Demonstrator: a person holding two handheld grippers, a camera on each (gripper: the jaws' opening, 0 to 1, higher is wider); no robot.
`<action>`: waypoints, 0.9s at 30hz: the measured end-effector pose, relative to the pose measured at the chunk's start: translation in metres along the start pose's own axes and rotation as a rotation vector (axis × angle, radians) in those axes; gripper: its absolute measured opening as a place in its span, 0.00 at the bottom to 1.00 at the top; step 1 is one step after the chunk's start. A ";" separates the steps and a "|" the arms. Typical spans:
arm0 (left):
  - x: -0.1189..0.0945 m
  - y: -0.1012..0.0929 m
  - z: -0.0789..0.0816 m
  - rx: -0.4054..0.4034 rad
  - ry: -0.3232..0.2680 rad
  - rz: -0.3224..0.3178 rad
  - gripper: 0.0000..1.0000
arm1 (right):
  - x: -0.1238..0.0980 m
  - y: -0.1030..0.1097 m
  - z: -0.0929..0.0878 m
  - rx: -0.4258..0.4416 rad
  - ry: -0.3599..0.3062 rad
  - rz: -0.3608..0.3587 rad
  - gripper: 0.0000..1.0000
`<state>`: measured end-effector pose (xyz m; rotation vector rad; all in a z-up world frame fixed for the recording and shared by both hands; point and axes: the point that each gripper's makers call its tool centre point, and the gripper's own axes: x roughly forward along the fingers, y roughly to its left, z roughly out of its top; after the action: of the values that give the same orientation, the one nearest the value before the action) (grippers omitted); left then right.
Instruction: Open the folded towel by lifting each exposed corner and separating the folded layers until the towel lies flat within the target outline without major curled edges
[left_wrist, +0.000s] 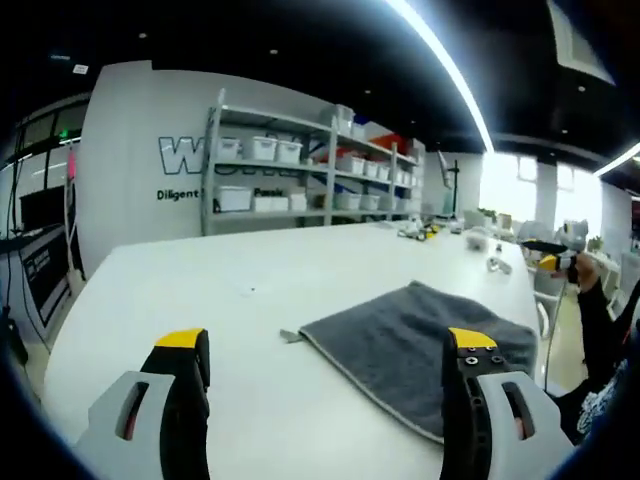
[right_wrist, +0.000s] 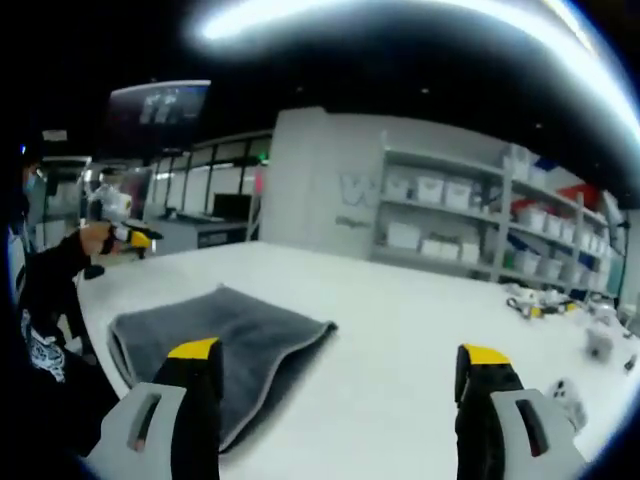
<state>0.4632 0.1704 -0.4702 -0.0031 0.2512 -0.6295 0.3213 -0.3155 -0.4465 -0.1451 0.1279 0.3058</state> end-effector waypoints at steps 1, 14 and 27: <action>0.004 0.001 -0.001 0.000 0.008 -0.001 0.92 | 0.003 0.001 0.003 -0.001 -0.009 0.002 0.96; 0.073 -0.009 -0.015 -0.008 0.092 -0.047 0.83 | 0.083 0.007 0.025 -0.035 -0.001 0.076 0.89; 0.136 -0.005 -0.047 -0.134 0.234 -0.121 0.68 | 0.086 0.026 0.000 -0.036 0.054 0.098 0.82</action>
<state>0.5554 0.0901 -0.5467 -0.0750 0.5221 -0.7335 0.3944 -0.2667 -0.4627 -0.1836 0.1838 0.4026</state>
